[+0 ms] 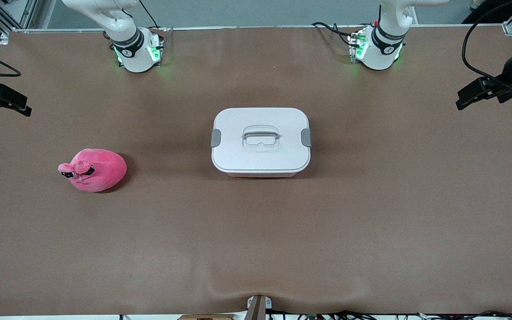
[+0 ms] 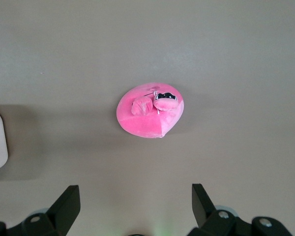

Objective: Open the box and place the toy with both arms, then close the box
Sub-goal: 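Reach the right gripper to the pink plush while the left gripper approaches the lid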

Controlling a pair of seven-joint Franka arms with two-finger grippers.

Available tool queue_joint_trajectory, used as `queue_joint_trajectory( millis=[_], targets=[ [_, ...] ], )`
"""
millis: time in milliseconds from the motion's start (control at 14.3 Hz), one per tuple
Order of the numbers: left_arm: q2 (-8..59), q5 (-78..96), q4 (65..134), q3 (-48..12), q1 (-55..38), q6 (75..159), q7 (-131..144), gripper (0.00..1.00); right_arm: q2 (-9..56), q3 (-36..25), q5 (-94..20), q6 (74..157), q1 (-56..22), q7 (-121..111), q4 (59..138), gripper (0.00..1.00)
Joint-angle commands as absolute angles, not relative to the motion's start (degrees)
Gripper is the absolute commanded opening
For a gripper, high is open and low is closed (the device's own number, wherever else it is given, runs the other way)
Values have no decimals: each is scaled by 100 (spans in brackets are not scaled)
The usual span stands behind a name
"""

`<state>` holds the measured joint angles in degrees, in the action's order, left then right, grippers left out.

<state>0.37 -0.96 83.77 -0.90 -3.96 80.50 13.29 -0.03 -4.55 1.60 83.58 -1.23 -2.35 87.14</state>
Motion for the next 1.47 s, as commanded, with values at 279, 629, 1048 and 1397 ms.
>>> queue_joint_trajectory(
  millis=[279,629,1048,1397],
  targets=[
    [-97,-176,8323,-79,-404,7928,1248,100,-88,-483,-149,8385,-62,-229,8789,100],
    [-18,-88,8385,-105,-509,7550,1239,100,17,-483,-44,8770,9,-307,8938,100],
    [-26,-105,9016,-1035,-633,7847,2712,100,290,-457,17,9657,-79,-465,9745,100],
    [-18,-79,9991,-1852,-642,9207,4750,99,412,-457,44,11230,-35,-554,11039,100]
  ],
)
